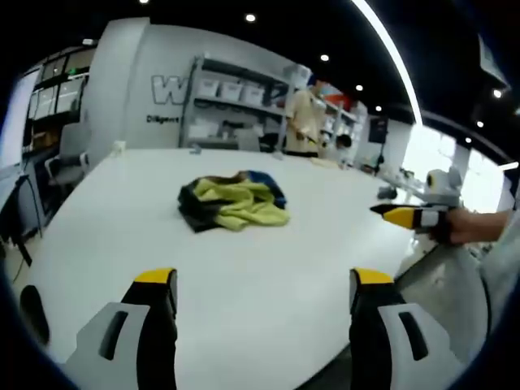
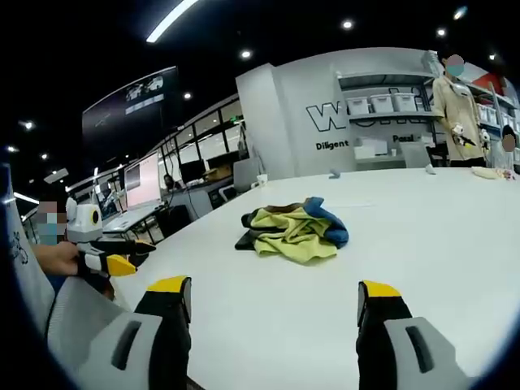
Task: Fold the garment on the visible template until the final outline fits inside the template.
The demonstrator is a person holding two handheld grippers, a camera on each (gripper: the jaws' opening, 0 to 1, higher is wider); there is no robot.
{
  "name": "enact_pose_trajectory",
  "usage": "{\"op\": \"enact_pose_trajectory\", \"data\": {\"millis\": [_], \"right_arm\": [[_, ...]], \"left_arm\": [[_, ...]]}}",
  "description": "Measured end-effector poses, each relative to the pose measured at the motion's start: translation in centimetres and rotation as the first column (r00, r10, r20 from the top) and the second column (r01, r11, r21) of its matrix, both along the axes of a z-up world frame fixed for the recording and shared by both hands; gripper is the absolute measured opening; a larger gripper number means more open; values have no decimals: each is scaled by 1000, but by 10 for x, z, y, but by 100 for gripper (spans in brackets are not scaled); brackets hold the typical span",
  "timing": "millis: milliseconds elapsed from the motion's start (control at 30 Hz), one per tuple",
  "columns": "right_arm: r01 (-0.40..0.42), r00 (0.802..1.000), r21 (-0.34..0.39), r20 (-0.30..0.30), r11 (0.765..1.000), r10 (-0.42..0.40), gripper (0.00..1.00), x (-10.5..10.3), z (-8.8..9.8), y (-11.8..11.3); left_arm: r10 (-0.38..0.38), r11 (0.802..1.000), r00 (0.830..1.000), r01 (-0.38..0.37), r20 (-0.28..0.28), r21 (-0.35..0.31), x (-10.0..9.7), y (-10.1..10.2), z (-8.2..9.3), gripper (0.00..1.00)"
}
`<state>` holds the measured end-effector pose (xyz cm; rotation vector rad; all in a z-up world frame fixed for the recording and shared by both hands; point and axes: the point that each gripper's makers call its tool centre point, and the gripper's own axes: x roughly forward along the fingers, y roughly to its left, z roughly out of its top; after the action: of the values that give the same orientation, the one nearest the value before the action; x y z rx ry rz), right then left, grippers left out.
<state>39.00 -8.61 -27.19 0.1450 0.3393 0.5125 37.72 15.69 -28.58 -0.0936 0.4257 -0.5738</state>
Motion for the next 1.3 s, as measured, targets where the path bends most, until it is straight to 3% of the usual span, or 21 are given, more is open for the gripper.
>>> {"op": "enact_pose_trajectory", "data": {"millis": [1300], "right_arm": [[-3,1000,-9,-4,1000,3,80,0,-5,-2]], "left_arm": [[0,1000,1000,0,-5,4,-1,-3,1,80]]}}
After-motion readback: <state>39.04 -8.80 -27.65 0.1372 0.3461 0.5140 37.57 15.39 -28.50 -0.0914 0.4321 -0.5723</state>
